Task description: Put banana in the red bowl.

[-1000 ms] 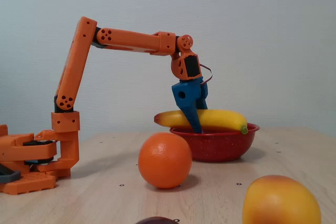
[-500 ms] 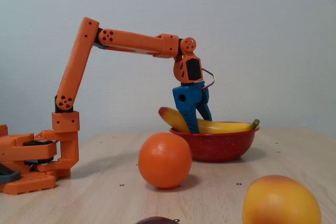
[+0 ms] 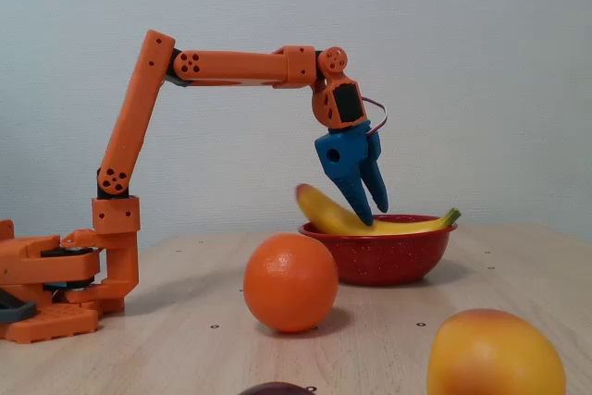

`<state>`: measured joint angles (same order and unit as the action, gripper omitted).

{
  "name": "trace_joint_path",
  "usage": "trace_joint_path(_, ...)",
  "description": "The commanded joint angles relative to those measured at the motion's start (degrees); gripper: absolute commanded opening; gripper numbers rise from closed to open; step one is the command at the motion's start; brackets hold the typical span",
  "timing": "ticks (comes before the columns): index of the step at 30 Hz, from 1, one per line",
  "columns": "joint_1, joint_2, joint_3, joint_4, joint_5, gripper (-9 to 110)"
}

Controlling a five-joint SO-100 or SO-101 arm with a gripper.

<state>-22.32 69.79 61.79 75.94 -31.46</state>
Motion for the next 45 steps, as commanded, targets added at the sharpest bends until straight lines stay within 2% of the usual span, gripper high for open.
trace_joint_path(1, 1.32, 4.31, -8.88, -1.14, 1.23, 19)
trace_joint_path(9, 2.20, 7.65, -12.66, 2.02, 1.32, 13)
trace_joint_path(15, 3.16, 14.77, -10.37, 5.89, 1.32, 0)
trace_joint_path(24, 7.73, 25.49, -4.57, 10.37, 6.94, 0)
trace_joint_path(36, 14.15, 44.30, 12.92, 5.62, 17.31, 0)
trace_joint_path(45, 18.72, 55.72, 29.18, 0.53, 19.07, 0)
